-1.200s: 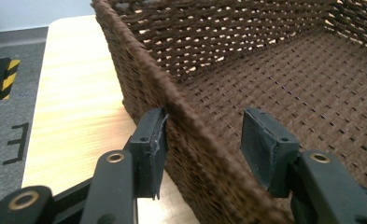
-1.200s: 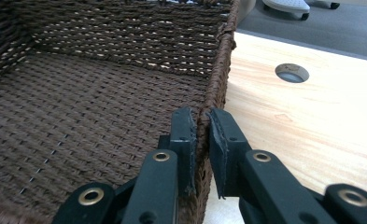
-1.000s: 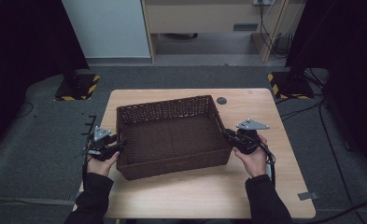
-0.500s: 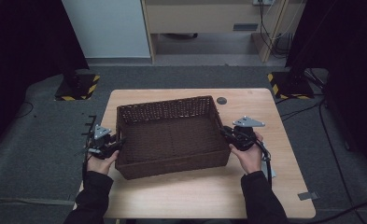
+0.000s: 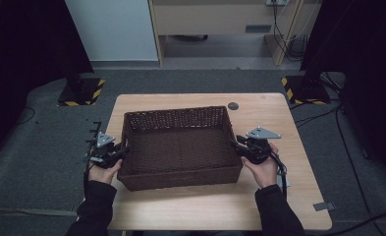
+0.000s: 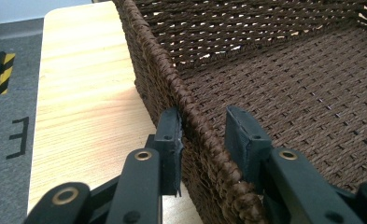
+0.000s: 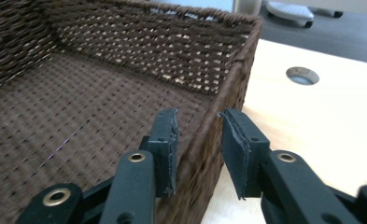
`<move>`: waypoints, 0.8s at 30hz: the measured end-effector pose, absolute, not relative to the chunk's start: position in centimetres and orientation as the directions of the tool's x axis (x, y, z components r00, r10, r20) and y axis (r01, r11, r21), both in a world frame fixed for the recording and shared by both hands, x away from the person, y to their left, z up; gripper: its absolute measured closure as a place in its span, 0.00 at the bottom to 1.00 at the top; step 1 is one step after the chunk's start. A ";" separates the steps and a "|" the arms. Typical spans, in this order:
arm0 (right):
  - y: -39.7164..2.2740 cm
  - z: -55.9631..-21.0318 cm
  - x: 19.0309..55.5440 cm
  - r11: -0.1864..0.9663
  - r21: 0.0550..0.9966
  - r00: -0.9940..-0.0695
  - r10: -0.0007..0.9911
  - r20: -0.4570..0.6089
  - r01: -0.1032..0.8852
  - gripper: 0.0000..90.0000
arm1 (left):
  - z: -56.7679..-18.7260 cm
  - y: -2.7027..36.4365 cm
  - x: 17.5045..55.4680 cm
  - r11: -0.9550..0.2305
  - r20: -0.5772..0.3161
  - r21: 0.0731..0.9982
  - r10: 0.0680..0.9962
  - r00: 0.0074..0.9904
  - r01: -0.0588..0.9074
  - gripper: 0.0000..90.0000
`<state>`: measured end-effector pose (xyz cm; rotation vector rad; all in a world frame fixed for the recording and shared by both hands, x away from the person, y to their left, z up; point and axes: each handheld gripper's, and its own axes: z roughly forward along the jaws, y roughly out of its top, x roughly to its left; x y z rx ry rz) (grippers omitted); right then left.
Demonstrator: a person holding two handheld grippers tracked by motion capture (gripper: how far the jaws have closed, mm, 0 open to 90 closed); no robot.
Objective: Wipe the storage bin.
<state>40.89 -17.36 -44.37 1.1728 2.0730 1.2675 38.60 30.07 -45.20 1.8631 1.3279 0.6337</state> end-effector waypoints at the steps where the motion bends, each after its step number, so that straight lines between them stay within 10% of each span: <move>1: -17.3 -44.5 41.2 0.220 0.875 -0.541 0.839 0.056 0.431 0.74 | -45.2 30.2 38.6 -0.180 -0.033 0.801 0.939 0.342 0.571 0.73; 24: -17.3 -44.6 37.8 0.188 0.882 -0.563 0.820 0.101 0.432 0.68 | -45.0 30.7 37.5 -0.208 -0.027 0.788 0.929 0.370 0.580 0.74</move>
